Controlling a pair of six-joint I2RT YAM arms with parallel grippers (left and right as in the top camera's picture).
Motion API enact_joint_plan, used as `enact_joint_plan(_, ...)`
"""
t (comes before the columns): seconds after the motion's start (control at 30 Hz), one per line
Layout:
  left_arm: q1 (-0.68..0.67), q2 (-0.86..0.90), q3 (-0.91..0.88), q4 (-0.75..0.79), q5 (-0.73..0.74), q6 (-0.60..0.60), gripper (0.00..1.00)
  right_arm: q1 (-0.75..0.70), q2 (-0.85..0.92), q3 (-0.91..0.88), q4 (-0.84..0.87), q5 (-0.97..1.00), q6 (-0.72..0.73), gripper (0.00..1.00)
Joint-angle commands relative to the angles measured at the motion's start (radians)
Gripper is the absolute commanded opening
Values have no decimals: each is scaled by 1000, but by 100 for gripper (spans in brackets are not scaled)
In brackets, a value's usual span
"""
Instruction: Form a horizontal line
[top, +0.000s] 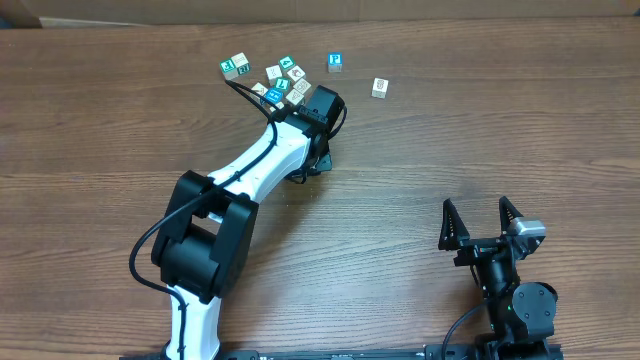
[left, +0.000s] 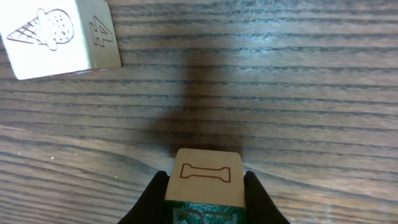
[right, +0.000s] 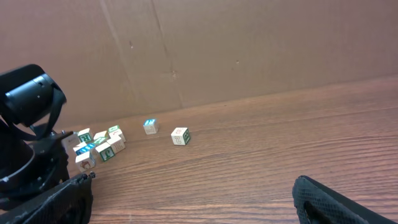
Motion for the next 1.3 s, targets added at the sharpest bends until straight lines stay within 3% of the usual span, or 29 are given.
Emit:
enact_joint_plan(0.0,-1,14,-7,8,-21,27,11,-6,-7,-10,2,8,-1,100)
enact_joint_plan(0.4,-2,40,-7,17,-21,45,15,-6,-7,-10,2,8,-1,100)
enact_joint_plan(0.73,-2,40,-7,15,-21,45,38,-6,-7,-10,2,8,-1,100)
enact_joint_plan(0.97,-2,40,-7,17,-21,45,37,-6,-7,-10,2,8,-1,100)
enact_joint_plan(1.1,-2,40,-7,19,-21,45,29,-6,-7,-10,2,8,-1,100)
enact_joint_plan(1.27,-2,40,-7,15,-17,45,25,-6,-7,-10,2,8,-1,100)
